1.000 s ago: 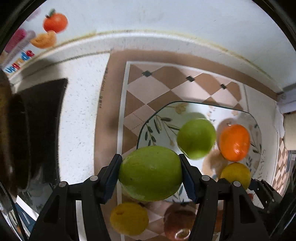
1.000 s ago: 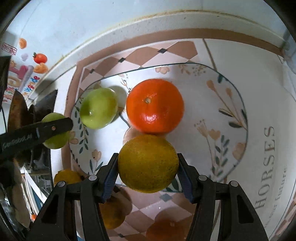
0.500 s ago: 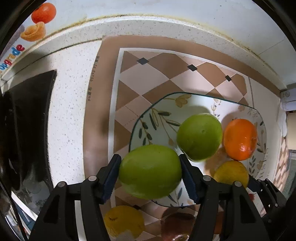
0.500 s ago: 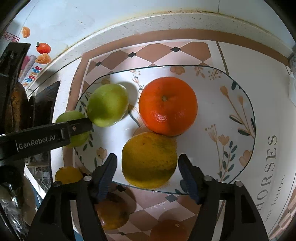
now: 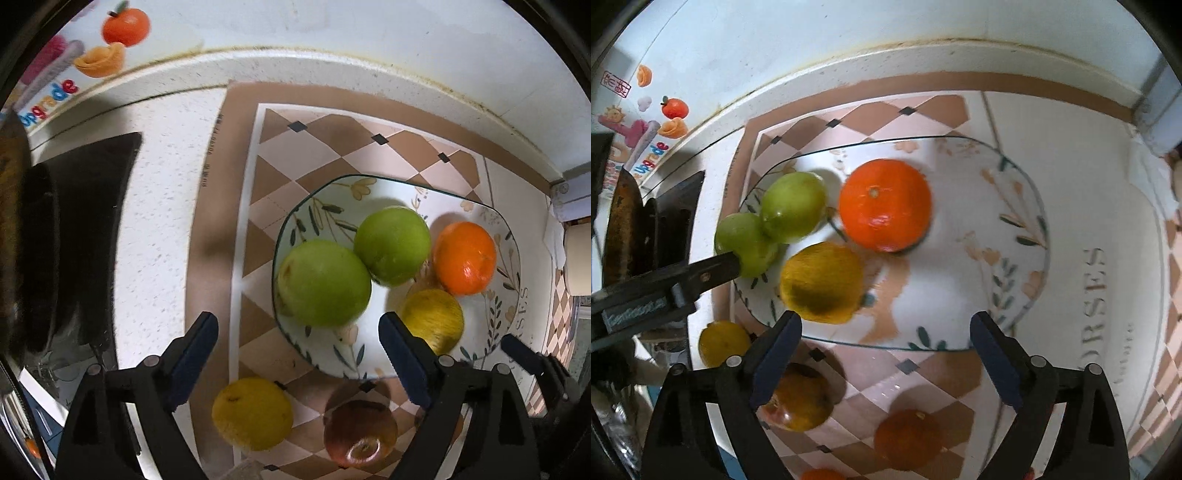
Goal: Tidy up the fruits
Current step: 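Raise both tools away from the plate toward the remaining fruits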
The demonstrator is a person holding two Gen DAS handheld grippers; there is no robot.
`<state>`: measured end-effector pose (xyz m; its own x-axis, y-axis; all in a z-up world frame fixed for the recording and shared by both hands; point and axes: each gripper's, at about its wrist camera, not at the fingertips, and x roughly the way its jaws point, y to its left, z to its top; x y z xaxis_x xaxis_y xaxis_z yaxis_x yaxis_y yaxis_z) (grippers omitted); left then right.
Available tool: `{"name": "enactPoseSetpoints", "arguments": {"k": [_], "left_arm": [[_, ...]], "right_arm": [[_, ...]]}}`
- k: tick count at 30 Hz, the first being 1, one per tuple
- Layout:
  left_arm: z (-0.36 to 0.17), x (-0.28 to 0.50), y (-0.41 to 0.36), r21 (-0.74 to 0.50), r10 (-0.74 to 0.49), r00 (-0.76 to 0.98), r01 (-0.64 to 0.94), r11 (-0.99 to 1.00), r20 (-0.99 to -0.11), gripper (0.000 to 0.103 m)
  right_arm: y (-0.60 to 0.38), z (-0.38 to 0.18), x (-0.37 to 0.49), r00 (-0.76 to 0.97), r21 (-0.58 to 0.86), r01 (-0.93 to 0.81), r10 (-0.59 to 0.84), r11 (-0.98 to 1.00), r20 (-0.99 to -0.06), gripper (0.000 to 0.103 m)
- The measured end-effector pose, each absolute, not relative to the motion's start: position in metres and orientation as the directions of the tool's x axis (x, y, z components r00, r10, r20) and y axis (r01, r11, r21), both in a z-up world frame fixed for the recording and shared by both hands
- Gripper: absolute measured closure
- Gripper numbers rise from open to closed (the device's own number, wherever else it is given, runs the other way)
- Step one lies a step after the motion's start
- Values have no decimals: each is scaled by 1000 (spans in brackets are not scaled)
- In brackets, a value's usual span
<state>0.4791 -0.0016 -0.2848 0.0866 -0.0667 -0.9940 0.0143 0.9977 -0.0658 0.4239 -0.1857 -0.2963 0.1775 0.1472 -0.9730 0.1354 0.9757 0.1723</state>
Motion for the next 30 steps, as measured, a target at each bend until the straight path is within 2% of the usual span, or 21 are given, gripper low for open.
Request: {"name": "enactPoseSetpoints", "arguments": {"k": [9,30], "left_arm": [[-242,429,3,-5,-10,211,22,1000,-977,14],[-136,305,15,28,4,502,40,999,-865,14]], "right_arm": [[-186,-261,391,238,70,127,39,989,-971,7],[-177,-143,269,470,33,115,-25,993,-883,7]]}}
